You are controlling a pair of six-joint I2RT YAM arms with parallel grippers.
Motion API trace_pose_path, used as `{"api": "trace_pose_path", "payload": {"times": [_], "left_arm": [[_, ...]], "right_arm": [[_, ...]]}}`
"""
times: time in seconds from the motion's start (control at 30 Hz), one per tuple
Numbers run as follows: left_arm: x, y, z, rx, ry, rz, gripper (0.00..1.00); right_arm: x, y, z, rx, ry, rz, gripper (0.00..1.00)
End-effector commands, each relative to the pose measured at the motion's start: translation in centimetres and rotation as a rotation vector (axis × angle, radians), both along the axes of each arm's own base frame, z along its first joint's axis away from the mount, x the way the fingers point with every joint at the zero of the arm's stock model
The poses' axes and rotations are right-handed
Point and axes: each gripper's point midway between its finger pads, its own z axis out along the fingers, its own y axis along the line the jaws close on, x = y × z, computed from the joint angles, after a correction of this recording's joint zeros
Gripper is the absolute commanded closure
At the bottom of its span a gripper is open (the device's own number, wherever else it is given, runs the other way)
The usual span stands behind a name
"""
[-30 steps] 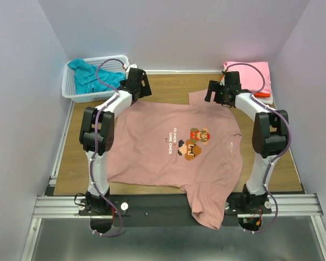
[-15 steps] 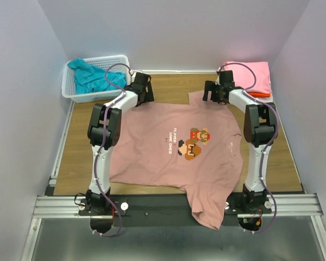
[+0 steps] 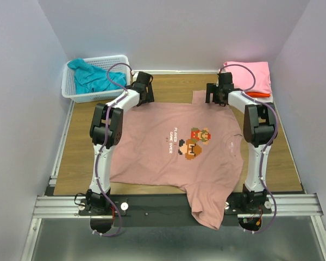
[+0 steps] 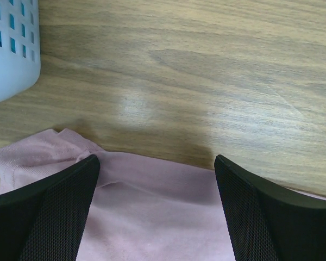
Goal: Fold and stack the t-shirts
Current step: Flatten the tshirt out, then fold the tshirt
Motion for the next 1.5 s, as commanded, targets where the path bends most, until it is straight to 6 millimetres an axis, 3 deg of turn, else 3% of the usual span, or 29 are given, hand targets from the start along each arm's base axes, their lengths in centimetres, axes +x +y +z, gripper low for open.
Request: {"api": "trace_pose_path", "payload": {"times": [0.0,0.27,0.47,0.57,0.63,0.73,0.77,0.8,0.83,0.9,0.93,1.0,1.03,1.13,1.3,1.33,1.37,1.47], "left_arm": [[-0.2,1.0,-1.4,0.034,0.039,0.031,0.06],[0.1,0.9,-1.4,0.027,0.04,0.047,0.05],[1.4,0.2,-0.9,0.001,0.022,0.035,0.05],[2.3,-0.2,0.6,-0.012,-0.01,0.031,0.05],[2.5,-0.3,2.3,-0.02,-0.03,0.03,0.05],[1.9,-0.2,4.2,-0.019,-0.055,0.042,0.05],[1.8,-0.2,6.2,-0.025,-0.088,0.047,0.05],[1.5,-0.4,7.0,-0.03,-0.101,0.048,0.05],[0.6,-0.8,6.7,-0.025,-0.09,0.036,0.05],[-0.4,-1.4,8.8,-0.03,-0.13,0.024,0.05],[-2.0,-2.0,8.8,-0.025,-0.122,0.006,0.05],[-3.1,-2.5,8.8,-0.031,-0.131,-0.003,0.05],[-4.5,-2.4,8.1,-0.029,-0.112,-0.015,0.05],[-6.1,-2.9,6.9,-0.058,-0.108,-0.045,0.05],[-6.1,-3.0,4.3,-0.047,-0.064,-0.057,0.05],[-6.0,-3.1,3.8,-0.042,-0.053,-0.06,0.05],[-5.8,-3.2,2.9,-0.037,-0.037,-0.055,0.05],[-5.4,-3.3,1.3,-0.032,-0.006,-0.051,0.05]], "right_arm": [[-2.4,-3.8,-2.6,-0.099,0.101,-0.078,0.0],[-2.0,-4.6,-2.2,-0.113,0.093,-0.071,0.0],[-1.3,-2.4,-0.7,-0.041,0.064,0.047,0.0],[-0.6,-1.7,1.3,-0.012,0.026,0.079,0.0],[-0.4,-1.4,3.8,-0.007,-0.011,0.085,0.0],[-1.4,-1.0,7.4,-0.006,-0.058,0.097,0.0],[-2.2,-0.5,7.5,0.014,-0.05,0.118,0.0],[-2.9,0.1,8.0,0.034,-0.053,0.126,0.0],[-3.5,0.4,9.5,0.047,-0.076,0.124,0.0],[-5.4,1.0,8.6,0.08,-0.042,0.121,0.0],[-5.9,1.1,9.1,0.085,-0.047,0.117,0.0],[-7.1,1.2,8.0,0.094,-0.016,0.105,0.0],[-7.3,1.2,7.8,0.092,-0.009,0.103,0.0],[-7.4,1.1,7.0,0.087,0.007,0.092,0.0],[-5.6,0.6,5.8,0.051,0.017,0.08,0.0],[-5.2,-0.1,4.6,0.02,0.034,0.053,0.0],[-4.2,0.1,5.1,0.016,0.014,0.057,0.0],[-2.7,-0.2,4.0,-0.017,0.021,0.069,0.0]]}}
